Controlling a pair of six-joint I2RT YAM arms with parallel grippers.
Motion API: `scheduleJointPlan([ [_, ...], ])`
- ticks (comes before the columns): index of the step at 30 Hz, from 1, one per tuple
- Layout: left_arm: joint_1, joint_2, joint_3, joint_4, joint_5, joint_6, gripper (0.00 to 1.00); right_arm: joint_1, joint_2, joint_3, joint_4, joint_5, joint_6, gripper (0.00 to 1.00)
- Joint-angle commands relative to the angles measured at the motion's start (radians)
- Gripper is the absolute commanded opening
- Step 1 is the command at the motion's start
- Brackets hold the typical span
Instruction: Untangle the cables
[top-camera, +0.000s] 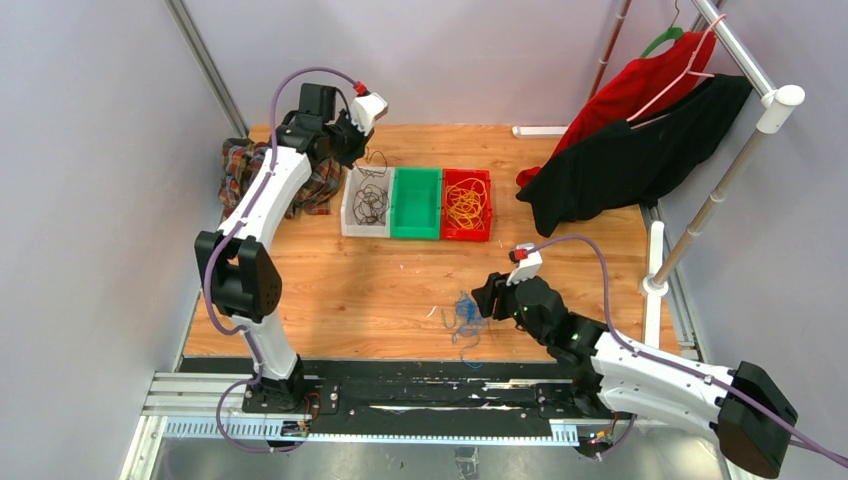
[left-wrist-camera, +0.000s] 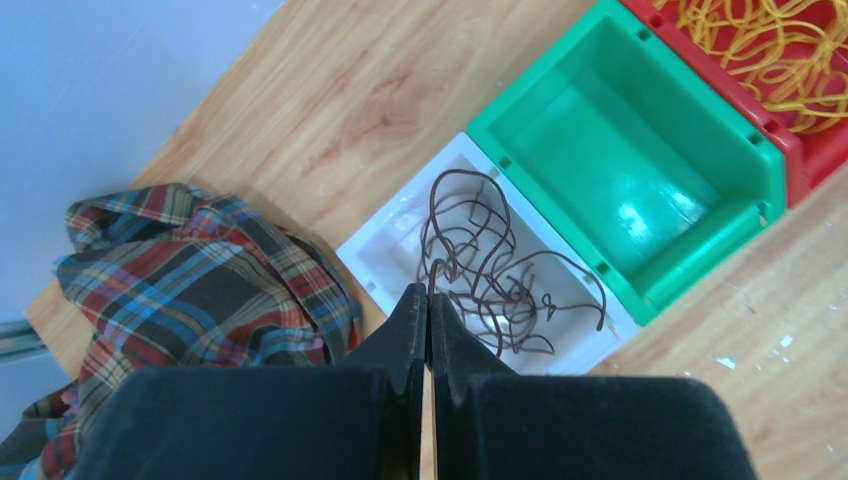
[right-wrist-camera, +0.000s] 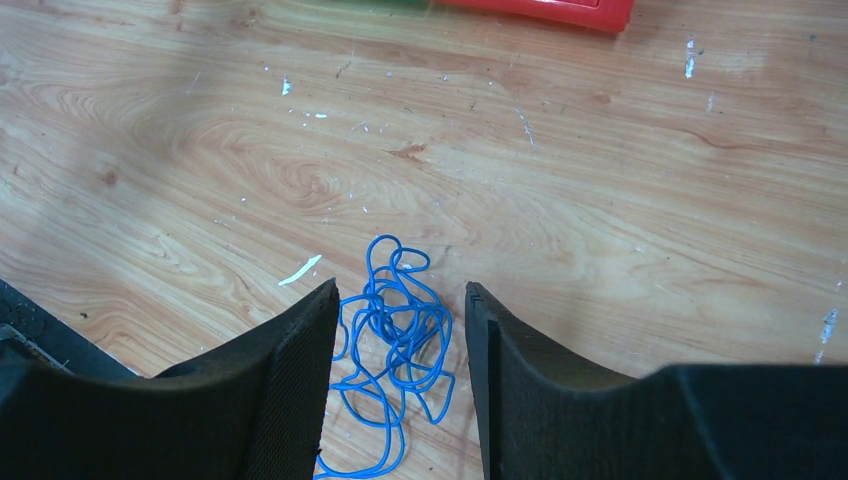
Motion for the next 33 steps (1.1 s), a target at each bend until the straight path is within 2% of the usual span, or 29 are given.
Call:
scheduleJointPlan([
  [1, 0.008, 0.017, 0.032, 0.104, -0.058, 0.012, 0.01, 0.008, -0.008, -0.009, -0.023, 0.036, 0.008, 0.5],
  [7, 0.01, 0.021, -0.017, 0.117, -0.06, 0.032, 0.0, 0.008, 0.003, -0.002, -0.021, 0.037, 0.001, 0.5],
  [14, 0.009, 0.049, -0.157, 0.176, -0.128, 0.057, 0.0, 0.008, 0.002, 0.018, -0.039, 0.046, -0.003, 0.5],
  [22, 0.006, 0.118, -0.203, 0.241, -0.172, 0.04, 0.02, 0.008, 0.012, 0.025, -0.046, 0.061, -0.006, 0.51],
  [24, 0.001, 0.139, -0.201, 0.236, -0.176, 0.029, 0.18, 0.007, 0.026, 0.032, -0.045, 0.062, -0.005, 0.52],
  [25, 0.0, 0.143, -0.204, 0.237, -0.18, 0.019, 0.32, 0.007, 0.031, 0.035, -0.05, 0.066, -0.002, 0.53],
  [27, -0.001, 0.137, -0.207, 0.244, -0.19, 0.006, 0.5, 0.007, 0.033, 0.045, -0.059, 0.074, -0.003, 0.54],
  [29, -0.001, 0.12, -0.203, 0.236, -0.206, 0.005, 0.59, 0.006, 0.028, 0.048, -0.064, 0.076, -0.005, 0.55],
  [33, -0.001, 0.077, -0.159, 0.17, -0.192, 0.016, 0.68, 0.006, 0.018, 0.053, -0.071, 0.082, -0.013, 0.56],
])
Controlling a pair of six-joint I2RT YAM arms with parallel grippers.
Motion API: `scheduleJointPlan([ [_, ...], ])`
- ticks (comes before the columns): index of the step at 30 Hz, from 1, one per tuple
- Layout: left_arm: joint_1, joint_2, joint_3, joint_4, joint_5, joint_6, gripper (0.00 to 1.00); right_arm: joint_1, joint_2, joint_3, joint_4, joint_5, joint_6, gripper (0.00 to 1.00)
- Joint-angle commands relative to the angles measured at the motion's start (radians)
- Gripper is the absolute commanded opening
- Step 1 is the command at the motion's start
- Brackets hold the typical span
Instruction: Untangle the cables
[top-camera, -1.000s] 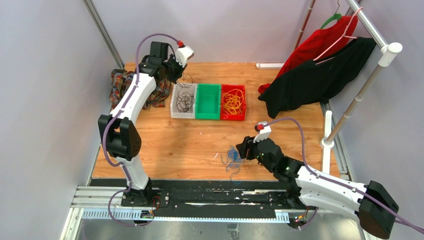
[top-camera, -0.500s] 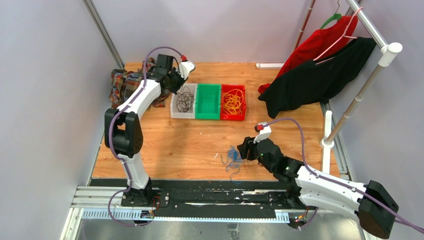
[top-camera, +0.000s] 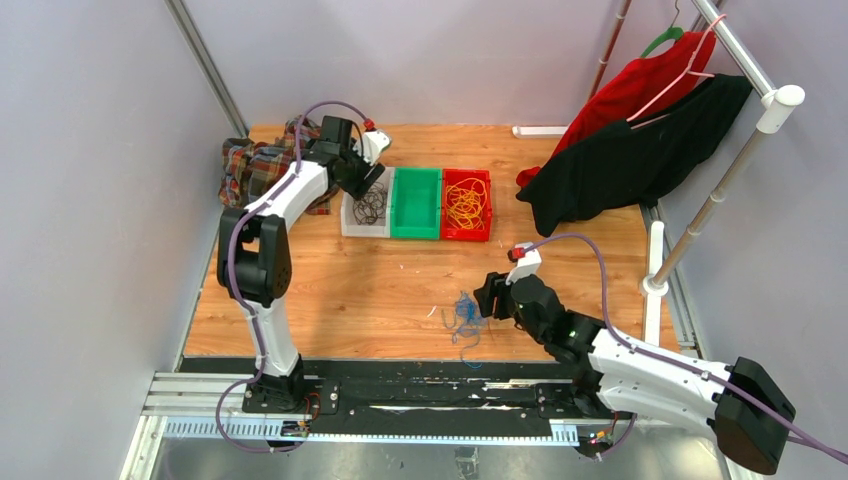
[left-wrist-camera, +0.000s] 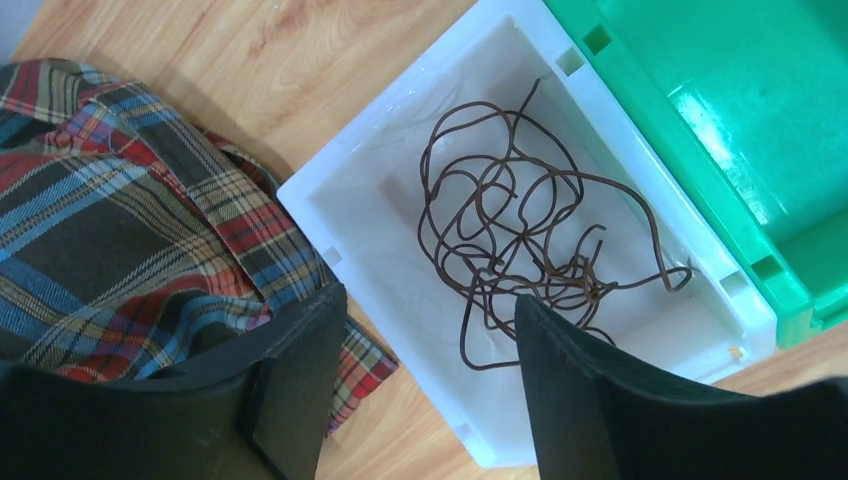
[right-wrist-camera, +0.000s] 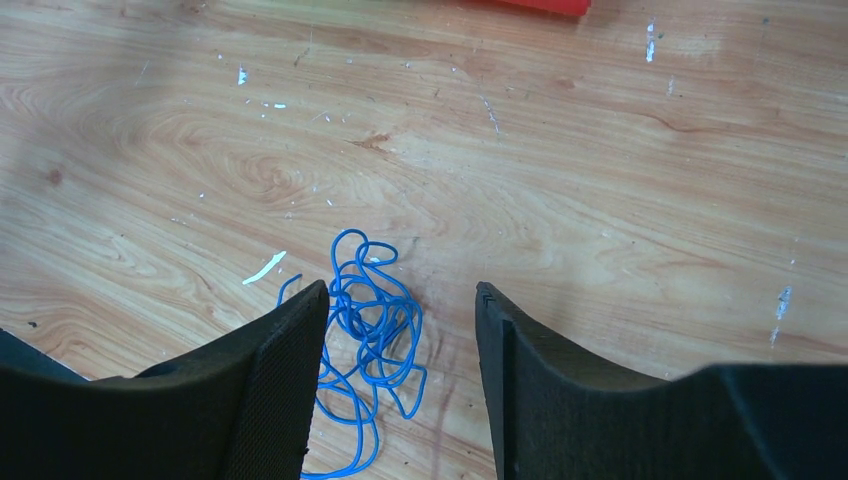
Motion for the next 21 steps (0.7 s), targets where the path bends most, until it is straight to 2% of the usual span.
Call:
scheduleJointPlan([
  [1, -0.002, -0.07, 0.063, -0.05, 0.006, -0.006, 0.69, 0.006, -0.011, 0.033, -0.016, 0.036, -0.012, 0.56],
  [3, -0.002, -0.094, 0.096, -0.1, 0.034, -0.013, 0.75, 0.006, -0.009, 0.036, -0.022, 0.032, -0.011, 0.56],
  [5, -0.002, -0.123, 0.115, -0.165, 0.119, -0.028, 0.82, 0.006, -0.009, 0.034, -0.03, 0.026, -0.009, 0.56],
  [9, -0.053, -0.227, 0.0, -0.238, 0.317, -0.066, 0.92, 0.006, -0.021, 0.013, -0.04, 0.006, 0.005, 0.57],
  [14, -0.252, -0.349, -0.234, -0.241, 0.459, -0.055, 0.94, 0.006, -0.052, -0.024, -0.069, -0.011, 0.039, 0.53],
  [21, -0.479, -0.264, -0.304, -0.156, 0.561, -0.259, 0.92, 0.006, -0.156, -0.052, -0.163, 0.016, 0.072, 0.48],
])
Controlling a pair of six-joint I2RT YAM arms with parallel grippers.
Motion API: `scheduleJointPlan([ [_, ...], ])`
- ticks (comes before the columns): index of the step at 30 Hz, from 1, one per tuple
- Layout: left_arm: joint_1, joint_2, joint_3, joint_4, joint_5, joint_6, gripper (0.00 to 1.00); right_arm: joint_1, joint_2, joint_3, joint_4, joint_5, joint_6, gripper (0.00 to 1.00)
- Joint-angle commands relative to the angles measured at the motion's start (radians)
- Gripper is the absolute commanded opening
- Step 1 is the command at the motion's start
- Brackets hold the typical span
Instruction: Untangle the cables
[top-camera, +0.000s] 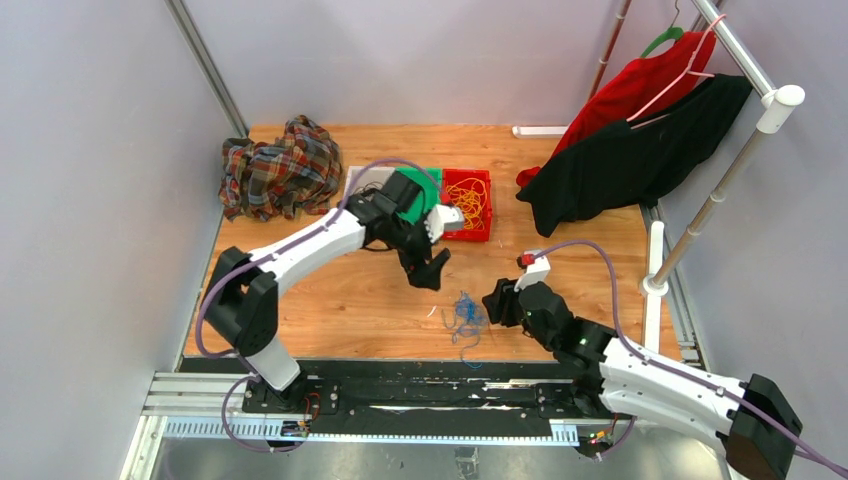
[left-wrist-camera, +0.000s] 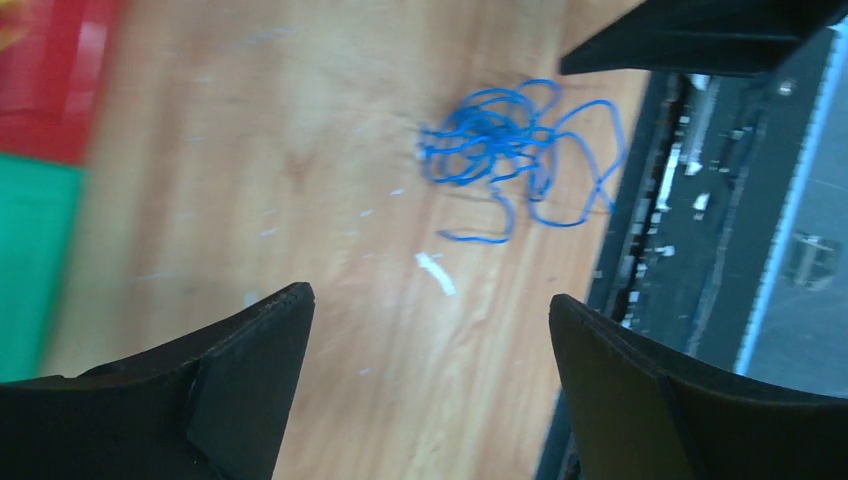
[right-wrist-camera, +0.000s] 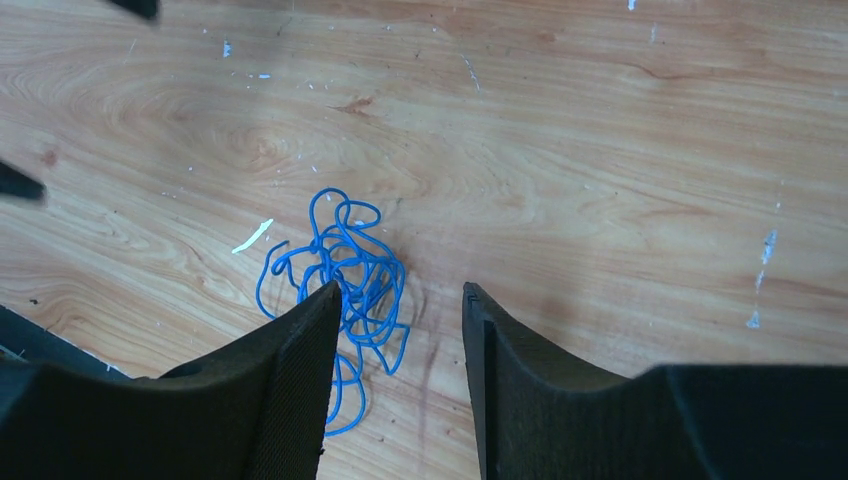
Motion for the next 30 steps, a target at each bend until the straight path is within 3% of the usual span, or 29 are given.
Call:
scheduleJointPlan([
  [1, -0.087, 0.056, -0.048, 0.087, 0.089, -0.162, 0.91, 0.006, -0.066, -0.018, -0.087, 0.021, 0.04, 0.47],
  [8, -0.157, 0.146, -0.103, 0.272, 0.131, -0.33, 0.82, 0.006, -0.128, -0.04, -0.169, 0.006, 0.075, 0.45],
  [12, -0.184, 0.18, -0.121, 0.332, 0.12, -0.337, 0.78, 0.006, -0.142, -0.028, -0.219, -0.021, 0.075, 0.45],
  [18, -0.186, 0.242, -0.095, 0.343, 0.045, -0.293, 0.62, 0.006, -0.155, 0.05, -0.385, -0.138, 0.097, 0.44],
  [22, -0.186, 0.26, -0.082, 0.33, 0.016, -0.263, 0.43, 0.006, -0.167, 0.136, -0.543, -0.178, 0.122, 0.45],
  [27, -0.185, 0.246, -0.062, 0.267, -0.039, -0.202, 0.03, 0.007, -0.176, 0.169, -0.579, -0.209, 0.127, 0.46],
  [30, -0.173, 0.203, -0.014, 0.17, -0.054, -0.158, 0.01, 0.007, -0.168, 0.167, -0.472, -0.184, 0.074, 0.47],
])
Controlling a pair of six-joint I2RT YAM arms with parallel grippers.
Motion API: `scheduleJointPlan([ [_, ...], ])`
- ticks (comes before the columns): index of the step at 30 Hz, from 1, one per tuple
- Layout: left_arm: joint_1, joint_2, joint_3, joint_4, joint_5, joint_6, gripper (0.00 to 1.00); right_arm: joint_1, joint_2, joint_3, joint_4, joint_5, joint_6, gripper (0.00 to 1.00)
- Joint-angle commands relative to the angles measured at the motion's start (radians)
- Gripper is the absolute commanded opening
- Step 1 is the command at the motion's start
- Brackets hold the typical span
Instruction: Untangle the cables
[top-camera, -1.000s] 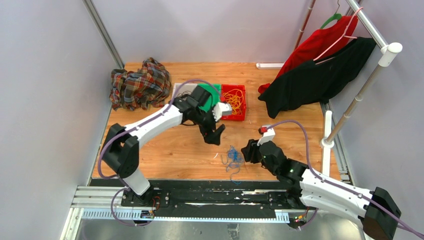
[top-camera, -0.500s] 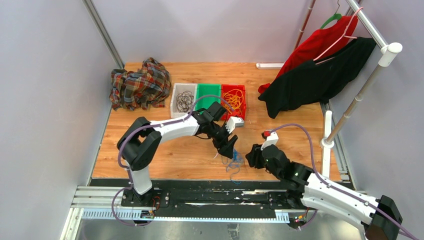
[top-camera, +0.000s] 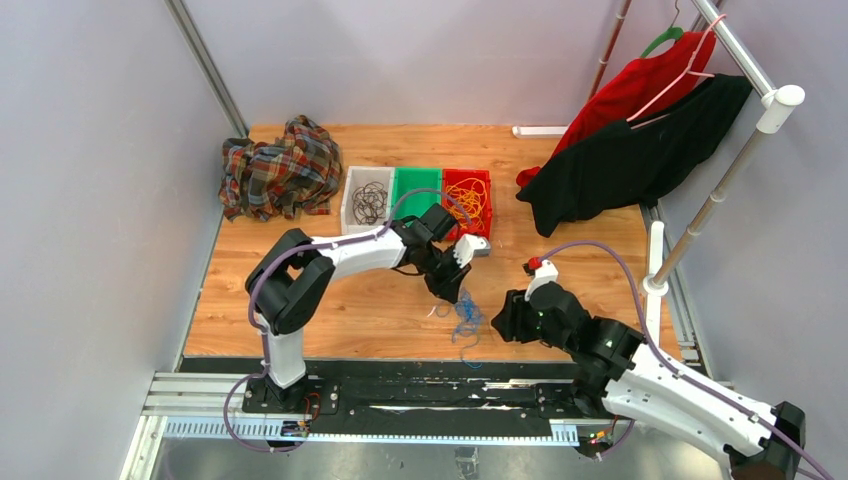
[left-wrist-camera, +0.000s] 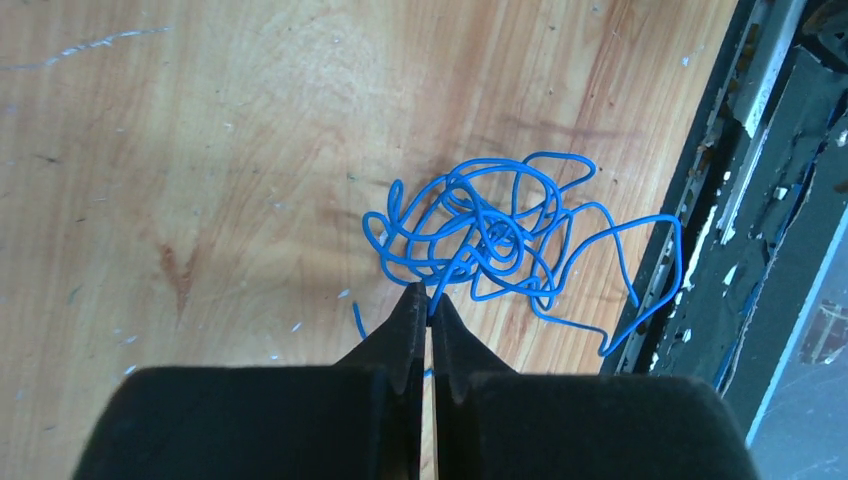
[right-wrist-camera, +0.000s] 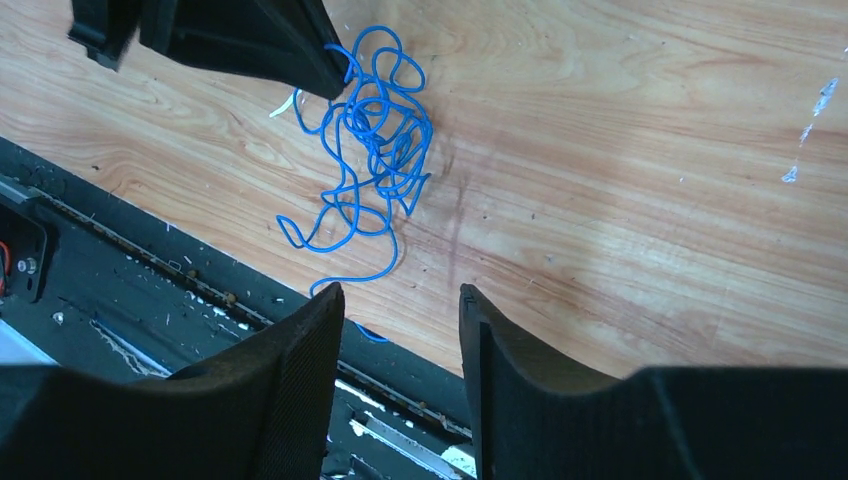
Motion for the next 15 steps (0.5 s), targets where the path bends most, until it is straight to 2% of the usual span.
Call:
scheduleJointPlan([
  [1, 0.015, -0.08, 0.082, -0.13, -0.039, 0.092, 0.01, 0.006, 0.011, 0.019, 0.076, 0.017, -0.062, 0.47],
  [7, 0.09, -0.183, 0.154, -0.298, -0.042, 0.161, 0.01, 0.008, 0.132, 0.014, 0.348, 0.055, -0.197, 0.5],
  [11, 0.145, -0.253, 0.171, -0.35, -0.018, 0.175, 0.01, 0.012, 0.23, 0.038, 0.506, 0.03, -0.243, 0.52],
  [15, 0.15, -0.315, 0.183, -0.399, 0.017, 0.191, 0.01, 0.027, 0.316, 0.084, 0.656, 0.016, -0.303, 0.53],
])
